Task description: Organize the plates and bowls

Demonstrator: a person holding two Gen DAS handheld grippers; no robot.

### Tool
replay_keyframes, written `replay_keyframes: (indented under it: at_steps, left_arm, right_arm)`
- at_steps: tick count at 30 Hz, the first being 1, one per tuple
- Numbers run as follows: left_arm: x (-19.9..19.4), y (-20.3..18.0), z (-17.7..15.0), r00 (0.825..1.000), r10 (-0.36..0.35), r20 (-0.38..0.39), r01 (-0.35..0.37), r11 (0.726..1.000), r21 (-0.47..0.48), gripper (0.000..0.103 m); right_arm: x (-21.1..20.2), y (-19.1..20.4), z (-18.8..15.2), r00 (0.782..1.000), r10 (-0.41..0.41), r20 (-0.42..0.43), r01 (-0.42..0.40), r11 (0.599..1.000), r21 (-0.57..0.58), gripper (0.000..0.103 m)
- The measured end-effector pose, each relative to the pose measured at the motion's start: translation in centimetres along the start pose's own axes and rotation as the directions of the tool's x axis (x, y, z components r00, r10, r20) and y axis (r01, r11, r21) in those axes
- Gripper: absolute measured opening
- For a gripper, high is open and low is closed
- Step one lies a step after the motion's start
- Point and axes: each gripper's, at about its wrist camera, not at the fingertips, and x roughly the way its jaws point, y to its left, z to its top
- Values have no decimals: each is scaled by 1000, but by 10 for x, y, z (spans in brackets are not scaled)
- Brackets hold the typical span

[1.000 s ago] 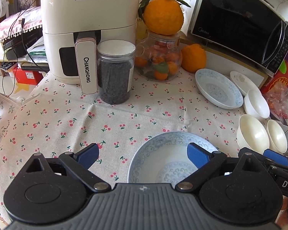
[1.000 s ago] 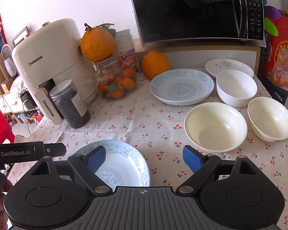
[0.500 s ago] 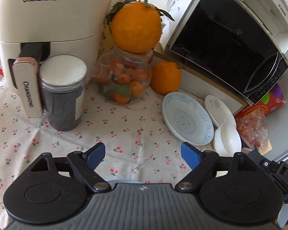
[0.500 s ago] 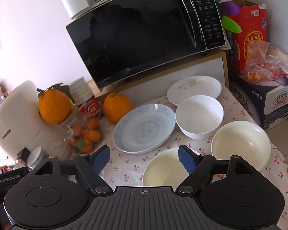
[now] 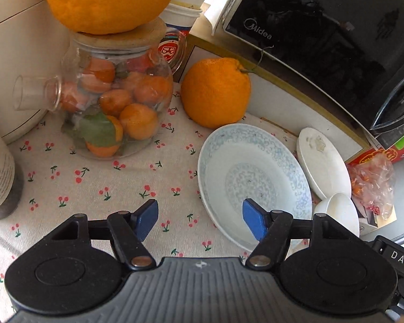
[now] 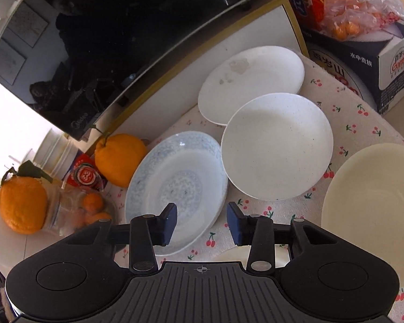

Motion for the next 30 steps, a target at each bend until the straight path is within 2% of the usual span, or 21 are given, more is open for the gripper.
replay_keyframes:
  at_steps: [5,12,17,18,20,22,24,25,30]
  left_arm:
    - [18,1,5,1000,-7,-22,7,1000,-11,50]
    - [35,1,7,999,-24,-37,23,1000,-19,43]
    - [45,-1,9,999,-43,-34,42,999,-18,38]
    - [46,-2,9,998,-46,-33,46,999,-13,36]
    - [48,-2,9,997,-59,-42,58,998,-16,21]
    - [48,-1,8,998,-53,-35,52,999,-13,19]
    - [48,-2,8,999,-37,-32,37,999,5,16]
    - [48,-2,8,999,-31,-31,32,999,8,11]
    - [41,0,7,999,-42,-26,42,999,15,10]
  right_arm:
    - [15,4,-1,1000,-10,-9,10,1000,4,37]
    - [31,-1,2,998,-55,-26,55,998,24,27]
    - [41,-1,2,997,-76,-31,77,996,33,23]
    - [43,-2,2,996,-78,-33,79,996,34,22]
    - [46,-3,3,996,-82,-38,84,996,38,18]
    - [49,-5,2,996,-82,-42,83,996,40,12]
    - [52,-5,1,996,-81,-42,83,996,37,10]
    - [52,-5,1,996,-82,-38,83,996,32,11]
    - [47,1,0,996,-88,-23,88,996,-7,12]
